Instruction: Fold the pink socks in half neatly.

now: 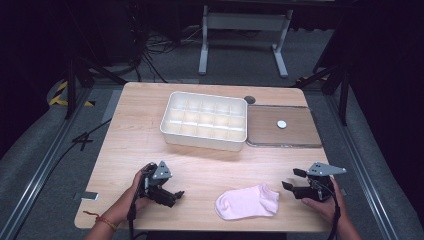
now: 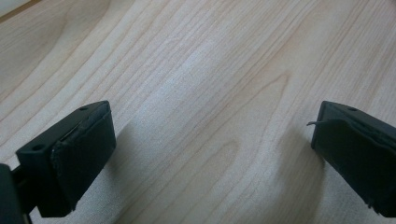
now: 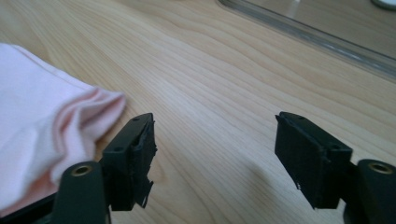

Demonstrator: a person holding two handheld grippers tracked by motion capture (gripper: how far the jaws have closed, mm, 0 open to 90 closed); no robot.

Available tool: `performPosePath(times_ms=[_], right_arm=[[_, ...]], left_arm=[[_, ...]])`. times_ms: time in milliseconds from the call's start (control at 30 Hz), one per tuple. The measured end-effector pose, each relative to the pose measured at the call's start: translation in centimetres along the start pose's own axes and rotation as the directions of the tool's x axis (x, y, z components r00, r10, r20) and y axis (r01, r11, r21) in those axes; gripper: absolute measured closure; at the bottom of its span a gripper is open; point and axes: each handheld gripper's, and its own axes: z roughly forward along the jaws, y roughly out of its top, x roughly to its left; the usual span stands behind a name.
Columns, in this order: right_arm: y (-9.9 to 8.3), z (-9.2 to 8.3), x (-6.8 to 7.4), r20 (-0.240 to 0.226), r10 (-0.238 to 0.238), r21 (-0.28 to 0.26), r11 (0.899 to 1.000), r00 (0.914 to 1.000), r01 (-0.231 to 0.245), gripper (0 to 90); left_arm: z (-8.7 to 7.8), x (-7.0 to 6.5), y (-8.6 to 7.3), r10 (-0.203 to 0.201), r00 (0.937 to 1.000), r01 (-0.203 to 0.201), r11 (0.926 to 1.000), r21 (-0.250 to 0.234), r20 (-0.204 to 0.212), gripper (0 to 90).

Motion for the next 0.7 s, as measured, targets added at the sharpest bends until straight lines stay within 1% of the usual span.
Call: performPosePath(times_ms=[100, 167, 300, 367, 567, 600, 633, 700], right_arm=[[0.5, -0.2, 0.6, -0.015, -0.027, -0.021, 0.999, 0.9995, 0.026, 34.2], [0.8, -0.3, 1.2, -0.029, -0.037, -0.025, 0.999, 0.9989, 0.036, 35.3], [1.4, -0.3, 2.3, -0.056, -0.074, -0.041, 0.997, 0.9957, 0.072, 39.8], [1.7, -0.3, 2.9, -0.082, -0.091, -0.048, 0.995, 0.9924, 0.087, 42.3], [2.6, 0.2, 5.0, -0.134, -0.144, -0.051, 0.989, 0.9805, 0.138, 46.7], [2.6, 0.2, 5.0, -0.134, -0.144, -0.051, 0.989, 0.9805, 0.138, 46.7], [2.8, 0.3, 5.5, -0.145, -0.158, -0.052, 0.987, 0.9768, 0.152, 47.7], [3.1, 0.5, 6.3, -0.172, -0.172, -0.060, 0.985, 0.9701, 0.163, 49.4]], left_arm=[[0.0, 0.0, 0.0, 0.000, 1.0000, 0.000, 1.0000, 0.001, 0.000, 0.0], [0.0, 0.0, 0.0, 0.000, 1.0000, 0.000, 1.0000, 0.001, 0.000, 0.0], [0.0, 0.0, 0.0, 0.000, 1.0000, 0.000, 1.0000, 0.000, -0.001, 0.0], [0.0, 0.0, 0.0, 0.000, 1.0000, 0.000, 1.0000, 0.000, -0.001, 0.0], [0.0, 0.0, 0.0, 0.000, 1.0000, 0.000, 1.0000, 0.000, -0.002, 0.0], [0.0, 0.0, 0.0, 0.000, 1.0000, 0.000, 1.0000, 0.000, -0.002, 0.1], [0.0, 0.0, 0.0, -0.001, 1.0000, 0.001, 1.0000, 0.000, -0.003, 0.1], [0.0, 0.0, 0.0, 0.002, 1.0000, -0.002, 1.0000, 0.002, -0.003, 0.1]])
